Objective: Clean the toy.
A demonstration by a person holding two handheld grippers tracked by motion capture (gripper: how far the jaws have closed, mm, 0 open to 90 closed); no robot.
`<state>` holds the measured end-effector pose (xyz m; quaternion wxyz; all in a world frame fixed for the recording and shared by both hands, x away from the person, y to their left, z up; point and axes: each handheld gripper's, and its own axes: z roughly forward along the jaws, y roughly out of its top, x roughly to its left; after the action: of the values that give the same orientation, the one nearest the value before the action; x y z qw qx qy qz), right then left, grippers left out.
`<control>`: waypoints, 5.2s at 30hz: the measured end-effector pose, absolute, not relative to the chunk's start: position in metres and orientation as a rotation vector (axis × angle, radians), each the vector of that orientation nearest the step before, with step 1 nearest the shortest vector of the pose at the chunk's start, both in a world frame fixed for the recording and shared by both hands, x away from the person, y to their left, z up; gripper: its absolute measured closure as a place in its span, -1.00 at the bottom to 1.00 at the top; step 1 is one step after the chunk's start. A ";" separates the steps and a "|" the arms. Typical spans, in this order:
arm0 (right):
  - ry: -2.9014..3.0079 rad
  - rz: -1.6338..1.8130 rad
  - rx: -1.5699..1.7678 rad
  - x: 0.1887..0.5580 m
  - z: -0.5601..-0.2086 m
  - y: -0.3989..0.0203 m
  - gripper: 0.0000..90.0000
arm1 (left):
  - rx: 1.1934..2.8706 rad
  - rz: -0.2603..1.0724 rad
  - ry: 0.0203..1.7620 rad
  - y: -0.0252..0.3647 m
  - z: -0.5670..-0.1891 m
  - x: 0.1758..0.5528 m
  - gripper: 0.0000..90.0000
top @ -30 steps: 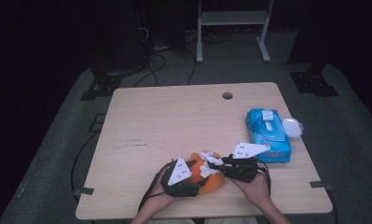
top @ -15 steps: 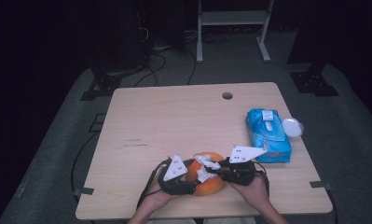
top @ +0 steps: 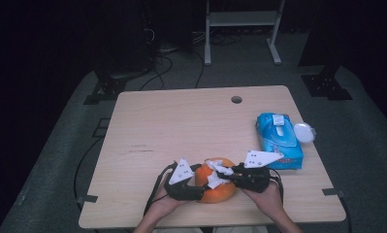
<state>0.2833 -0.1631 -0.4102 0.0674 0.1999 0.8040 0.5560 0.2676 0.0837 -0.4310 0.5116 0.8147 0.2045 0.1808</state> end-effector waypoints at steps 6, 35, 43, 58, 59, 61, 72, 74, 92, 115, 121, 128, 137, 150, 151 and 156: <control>2.407 1.620 0.628 0.287 -0.410 -0.173 0.78 | 1.944 0.416 0.485 0.084 -0.429 0.266 -0.42; 2.398 1.632 0.624 0.279 -0.412 -0.170 0.77 | 1.956 0.328 0.536 0.083 -0.441 0.269 -0.42; 2.359 1.710 0.648 0.279 -0.406 -0.170 0.77 | 1.964 0.522 0.409 0.069 -0.434 0.257 -0.17; 2.369 1.679 0.644 0.282 -0.408 -0.166 0.77 | 2.008 0.674 0.355 0.070 -0.435 0.254 -0.19; 2.372 1.679 0.637 0.283 -0.409 -0.165 0.77 | 2.009 0.669 0.350 0.071 -0.436 0.255 -0.19; 2.372 1.699 0.653 0.286 -0.411 -0.167 0.77 | 1.992 0.647 0.368 0.073 -0.437 0.256 -0.20; 2.368 1.677 0.708 0.288 -0.413 -0.175 0.77 | 1.996 0.422 0.494 0.084 -0.441 0.267 -0.35; 2.352 1.647 0.772 0.294 -0.418 -0.186 0.77 | 2.000 0.394 0.506 0.091 -0.444 0.269 -0.34; 2.344 1.670 0.951 0.307 -0.437 -0.203 0.77 | 1.955 0.397 0.517 0.088 -0.438 0.266 -0.28; 2.383 1.747 0.732 0.289 -0.418 -0.183 0.77 | 1.932 0.396 0.497 0.081 -0.436 0.261 -0.20; 2.315 1.745 0.891 0.300 -0.425 -0.203 0.77 | 1.944 0.586 0.368 0.076 -0.430 0.252 -0.13; 2.342 1.776 0.744 0.288 -0.417 -0.186 0.77 | 1.939 0.460 0.393 0.078 -0.431 0.256 -0.51; 2.351 1.715 0.822 0.294 -0.425 -0.192 0.77 | 1.944 0.403 0.417 0.089 -0.436 0.258 -0.24; 2.369 1.732 0.765 0.289 -0.418 -0.183 0.77 | 1.963 0.401 0.337 0.084 -0.437 0.252 -0.21; 2.361 1.716 0.794 0.292 -0.420 -0.187 0.77 | 1.960 0.400 0.344 0.083 -0.436 0.252 -0.25; 2.350 1.721 0.774 0.288 -0.416 -0.187 0.77 | 1.936 0.330 0.461 0.081 -0.435 0.260 -0.67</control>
<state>0.2877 -0.1875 -0.4162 0.0641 0.2562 0.7781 0.5699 0.2605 0.0814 -0.4353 0.5330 0.8120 0.1932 0.1384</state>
